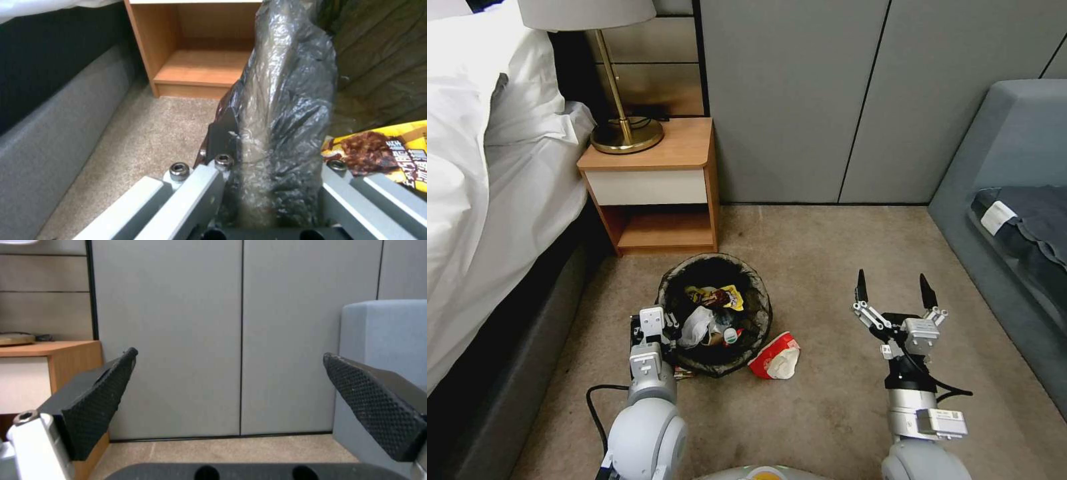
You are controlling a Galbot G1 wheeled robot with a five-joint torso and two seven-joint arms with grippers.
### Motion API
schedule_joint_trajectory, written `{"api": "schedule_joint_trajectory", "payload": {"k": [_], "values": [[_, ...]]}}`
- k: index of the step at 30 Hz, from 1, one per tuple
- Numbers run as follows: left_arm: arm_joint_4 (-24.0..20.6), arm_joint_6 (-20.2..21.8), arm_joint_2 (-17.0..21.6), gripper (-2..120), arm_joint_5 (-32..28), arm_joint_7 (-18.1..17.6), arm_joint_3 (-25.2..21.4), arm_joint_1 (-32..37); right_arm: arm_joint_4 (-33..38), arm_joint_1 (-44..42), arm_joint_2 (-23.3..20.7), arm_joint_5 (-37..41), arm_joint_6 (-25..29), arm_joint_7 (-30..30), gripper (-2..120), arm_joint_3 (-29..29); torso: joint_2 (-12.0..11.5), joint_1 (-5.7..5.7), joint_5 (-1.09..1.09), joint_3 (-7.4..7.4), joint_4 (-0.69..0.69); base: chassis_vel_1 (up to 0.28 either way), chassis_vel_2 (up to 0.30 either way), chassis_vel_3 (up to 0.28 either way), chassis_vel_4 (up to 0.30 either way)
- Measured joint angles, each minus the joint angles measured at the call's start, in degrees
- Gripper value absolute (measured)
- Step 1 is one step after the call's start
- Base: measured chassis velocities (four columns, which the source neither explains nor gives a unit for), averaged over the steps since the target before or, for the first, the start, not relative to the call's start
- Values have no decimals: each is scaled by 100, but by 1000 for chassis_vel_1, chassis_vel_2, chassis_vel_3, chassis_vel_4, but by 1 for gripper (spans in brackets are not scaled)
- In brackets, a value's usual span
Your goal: Pick up the trash bin, then pick up the garbage from the floor and place it into the trash bin.
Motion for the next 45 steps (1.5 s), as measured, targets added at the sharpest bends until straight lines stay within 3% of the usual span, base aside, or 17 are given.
{"api": "schedule_joint_trajectory", "payload": {"k": [14,18,21,25,27,33,45], "values": [[-21,1,-7,0,-4,-5,-3,3,54,303,-131,199,-240,-16,100,-12,0,1,0,0,-1,0,0,0,0],[-56,1,14,0,-3,-5,-4,13,212,646,-279,609,-793,-8,100,-87,0,1,0,0,-1,0,0,0,0],[-89,1,21,0,-3,-6,-5,27,335,1068,-510,1414,-1817,259,100,-399,0,1,0,0,0,0,0,0,0],[-113,0,20,0,-2,-6,-6,37,304,1280,-611,1904,-2441,456,100,-652,0,1,0,0,0,0,0,0,0],[-141,1,17,0,2,-8,-8,55,-25,1564,-685,2309,-2937,683,100,-1021,0,1,0,0,1,0,0,0,0],[-163,1,9,0,14,-10,-6,79,-769,1865,-699,2679,-3421,949,100,-1622,0,1,0,1,-1,0,0,0,0],[-228,1,2,0,26,-18,-14,100,-2196,2319,-688,3338,-4048,1300,100,-2567,0,1,0,0,0,0,0,0,0]]}}
